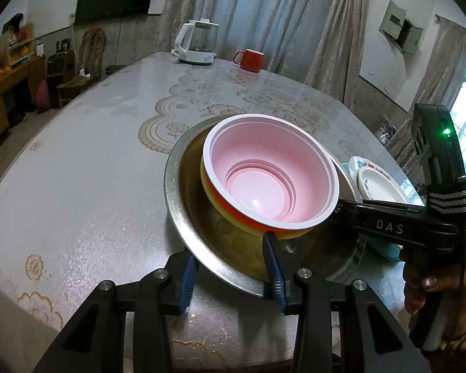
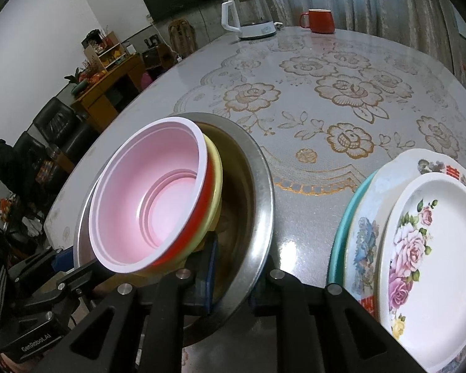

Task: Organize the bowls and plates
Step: 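Lift the steel basin with both tools and carry it over the plate stack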

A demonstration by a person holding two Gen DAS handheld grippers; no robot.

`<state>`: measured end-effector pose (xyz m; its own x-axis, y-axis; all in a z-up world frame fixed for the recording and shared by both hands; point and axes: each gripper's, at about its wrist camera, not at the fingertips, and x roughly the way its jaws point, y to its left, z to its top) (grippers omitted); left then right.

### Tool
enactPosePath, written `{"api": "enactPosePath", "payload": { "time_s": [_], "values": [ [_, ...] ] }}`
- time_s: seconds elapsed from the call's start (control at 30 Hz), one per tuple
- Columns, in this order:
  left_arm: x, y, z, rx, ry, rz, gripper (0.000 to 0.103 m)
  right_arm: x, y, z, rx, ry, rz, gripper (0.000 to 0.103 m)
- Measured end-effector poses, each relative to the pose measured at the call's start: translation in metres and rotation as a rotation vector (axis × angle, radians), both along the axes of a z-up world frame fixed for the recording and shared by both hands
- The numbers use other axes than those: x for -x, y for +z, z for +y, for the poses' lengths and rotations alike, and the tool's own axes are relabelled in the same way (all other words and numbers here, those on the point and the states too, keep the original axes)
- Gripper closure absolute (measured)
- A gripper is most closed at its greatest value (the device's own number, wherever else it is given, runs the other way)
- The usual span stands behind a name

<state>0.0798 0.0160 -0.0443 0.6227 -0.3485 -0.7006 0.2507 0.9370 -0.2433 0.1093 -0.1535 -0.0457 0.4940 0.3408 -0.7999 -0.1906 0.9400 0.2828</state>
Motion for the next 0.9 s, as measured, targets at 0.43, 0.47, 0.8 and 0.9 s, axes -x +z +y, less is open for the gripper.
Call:
{"api": "enactPosePath", "payload": {
  "time_s": [0.43,0.47,0.8,0.9],
  "values": [
    [0.007,0.021,-0.014,-0.012,-0.030,-0.054,0.062,0.010,0.018,-0.015,-0.036,-0.034,-0.025,0.088],
    [0.007,0.023,-0.016,-0.013,-0.035,-0.061,0.062,0.012,0.021,-0.017,-0.037,-0.038,-0.033,0.088],
    [0.003,0.051,-0.058,-0.012,-0.147,-0.119,0.062,0.029,0.051,-0.060,-0.041,-0.137,-0.096,0.088],
    [-0.001,0.055,-0.078,-0.011,-0.196,-0.122,0.062,0.037,0.057,-0.078,-0.038,-0.182,-0.102,0.088]
  ]
}}
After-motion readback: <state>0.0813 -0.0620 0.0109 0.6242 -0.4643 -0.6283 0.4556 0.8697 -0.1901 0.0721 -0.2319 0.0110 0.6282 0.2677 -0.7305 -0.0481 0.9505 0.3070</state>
